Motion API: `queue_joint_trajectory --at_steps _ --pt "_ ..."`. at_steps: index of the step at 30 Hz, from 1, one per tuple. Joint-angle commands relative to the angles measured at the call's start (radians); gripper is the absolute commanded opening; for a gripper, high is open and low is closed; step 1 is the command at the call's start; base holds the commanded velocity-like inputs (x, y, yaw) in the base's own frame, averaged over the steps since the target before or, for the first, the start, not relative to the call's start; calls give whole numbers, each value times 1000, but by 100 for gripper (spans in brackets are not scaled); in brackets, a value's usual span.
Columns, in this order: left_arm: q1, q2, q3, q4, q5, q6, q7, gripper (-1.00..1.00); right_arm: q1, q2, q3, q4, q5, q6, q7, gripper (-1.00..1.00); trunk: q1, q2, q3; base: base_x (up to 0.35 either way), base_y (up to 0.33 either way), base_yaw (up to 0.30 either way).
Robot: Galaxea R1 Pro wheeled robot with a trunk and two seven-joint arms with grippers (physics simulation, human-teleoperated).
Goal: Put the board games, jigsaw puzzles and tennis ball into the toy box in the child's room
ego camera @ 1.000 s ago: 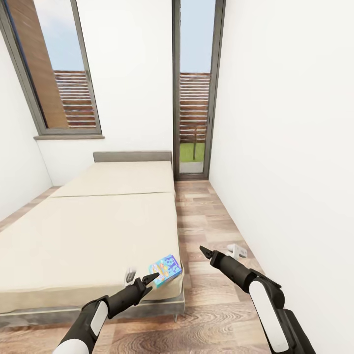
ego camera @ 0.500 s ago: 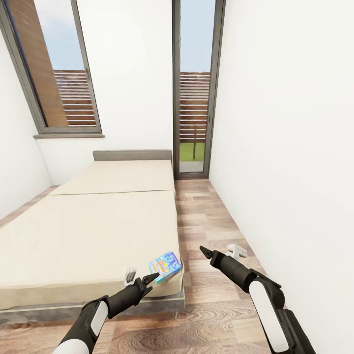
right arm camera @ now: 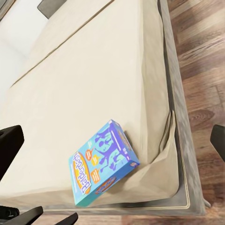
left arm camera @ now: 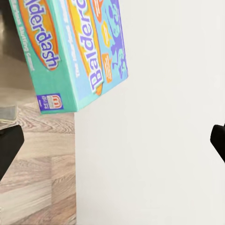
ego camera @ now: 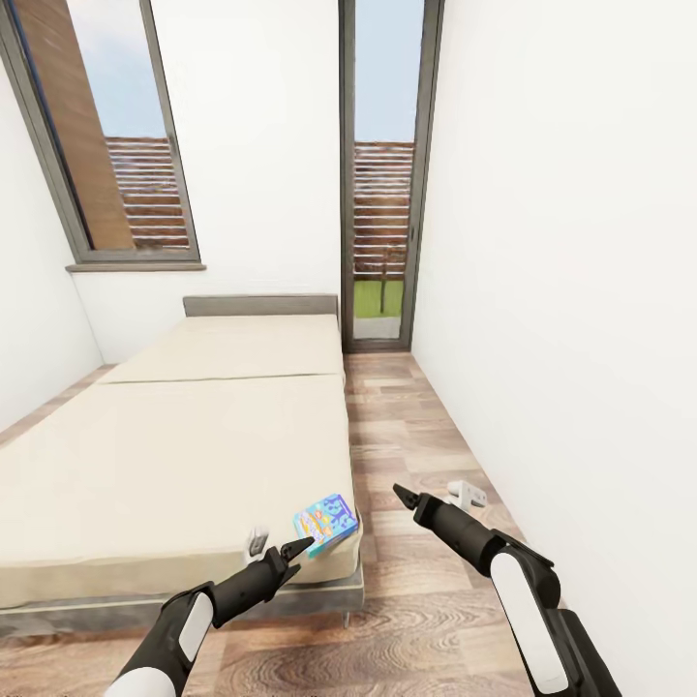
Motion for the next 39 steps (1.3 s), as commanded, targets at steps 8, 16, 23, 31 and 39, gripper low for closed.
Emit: queue_joint_trajectory --at_steps 8,16,23,31,39 --pt "-1 -1 6 0 -1 3 -2 100 -1 0 -1 -1 2 5 3 100 23 -43 -20 0 0 0" --pt "-1 -5 6 21 -1 -75 -2 100 -1 0 -1 -1 2 5 3 100 23 -43 -20 0 0 0" --pt "-1 -8 6 38 -1 -114 -4 100 -1 0 -1 -1 2 5 3 100 23 -43 -20 0 0 0" --pt "-1 -10 5 43 -3 -120 -4 100 -1 0 -2 -1 2 5 3 100 23 -43 -20 0 0 0" --pt "-1 -12 5 44 -1 -122 -3 100 -1 0 -2 -1 2 5 3 100 23 -43 -20 0 0 0"
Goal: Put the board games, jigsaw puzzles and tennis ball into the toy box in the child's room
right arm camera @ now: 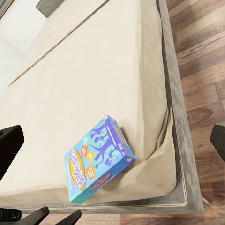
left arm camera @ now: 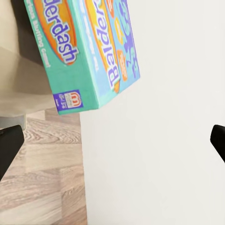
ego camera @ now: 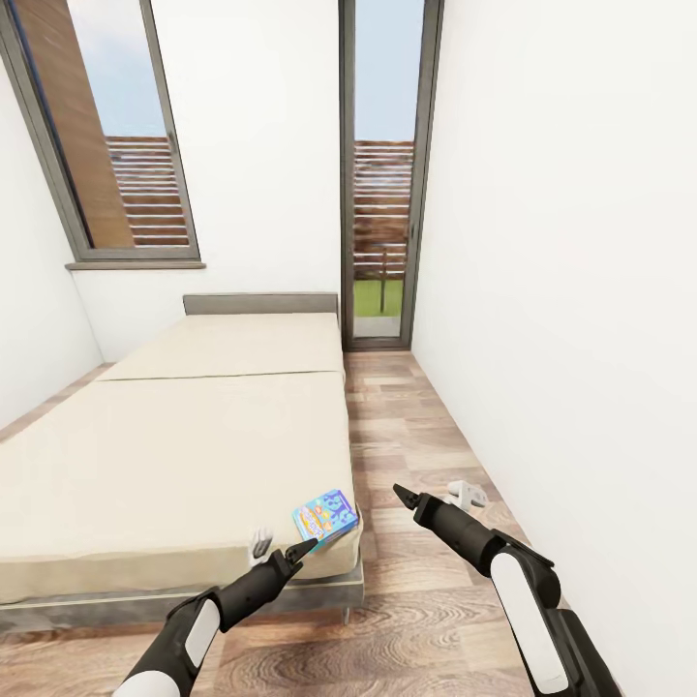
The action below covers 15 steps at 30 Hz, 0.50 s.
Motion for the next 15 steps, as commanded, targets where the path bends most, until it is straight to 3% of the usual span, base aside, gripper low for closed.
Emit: queue_joint_trajectory --at_steps 1,15 --pt "-1 -1 6 0 0 8 -3 100 -1 0 -1 -1 2 5 3 100 0 0 -1 0 0 0" --pt "-1 -1 7 6 0 6 -1 100 -1 0 -1 -2 2 5 3 100 0 0 -1 0 0 0"
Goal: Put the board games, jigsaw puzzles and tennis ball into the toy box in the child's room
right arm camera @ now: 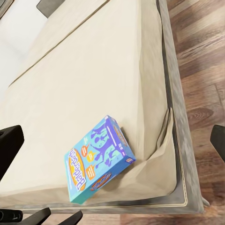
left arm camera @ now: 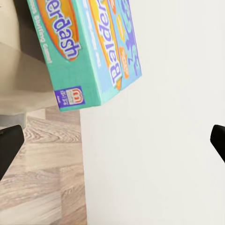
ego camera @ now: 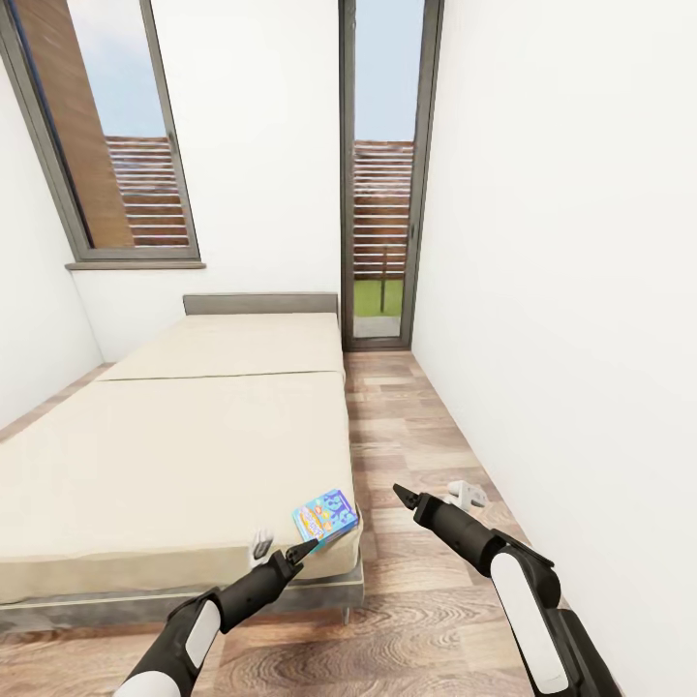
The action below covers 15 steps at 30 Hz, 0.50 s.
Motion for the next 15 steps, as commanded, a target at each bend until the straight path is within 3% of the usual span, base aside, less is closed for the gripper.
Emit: queue_joint_trajectory --at_steps 1,15 --pt "-1 -1 6 0 0 7 -3 100 -1 0 -1 -1 2 5 3 100 0 0 -1 0 0 0" --pt "-1 -6 14 67 1 -111 -2 100 -1 0 -1 -1 2 5 3 100 0 0 -1 0 0 0"
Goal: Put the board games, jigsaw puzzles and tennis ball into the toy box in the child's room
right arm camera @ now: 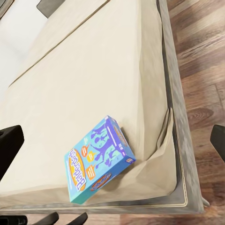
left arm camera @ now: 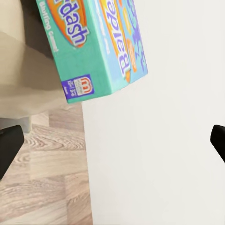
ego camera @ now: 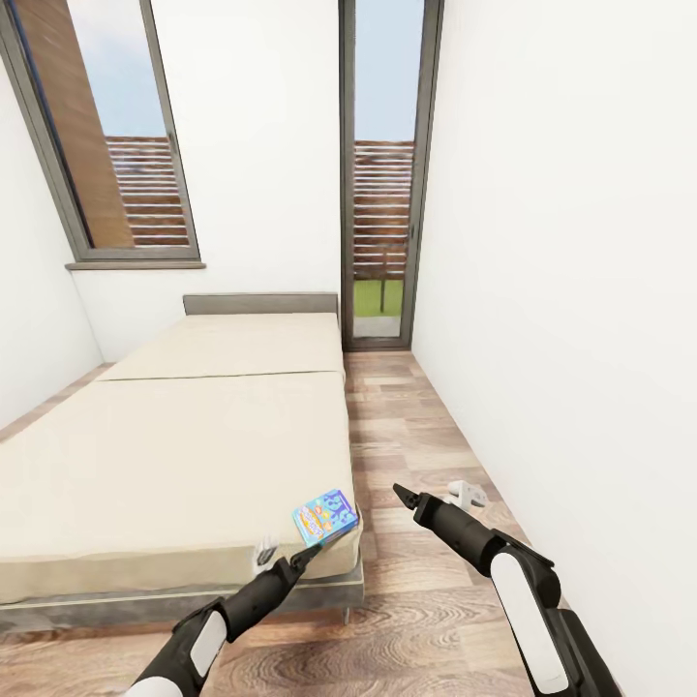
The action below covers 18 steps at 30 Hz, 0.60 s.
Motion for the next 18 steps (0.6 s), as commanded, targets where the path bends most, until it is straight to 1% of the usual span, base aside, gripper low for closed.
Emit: queue_joint_trajectory --at_steps 1,6,9,13,18 --pt "-1 -1 5 2 2 6 -3 100 -1 0 -1 -1 2 5 3 100 0 0 -1 0 0 0" --pt "-1 0 6 9 2 -5 -3 100 -1 0 -1 -1 2 5 3 100 0 0 -1 11 0 0" --pt "-1 0 6 11 2 -7 -4 100 -1 0 -2 -1 2 5 3 100 0 0 -1 83 0 0" --pt "-1 0 6 12 3 -8 -3 100 -1 0 -1 -1 2 5 3 100 0 0 -1 138 0 0" --pt "-1 0 6 13 3 -8 -3 100 -1 0 -2 -1 2 5 3 100 0 0 -1 216 0 0"
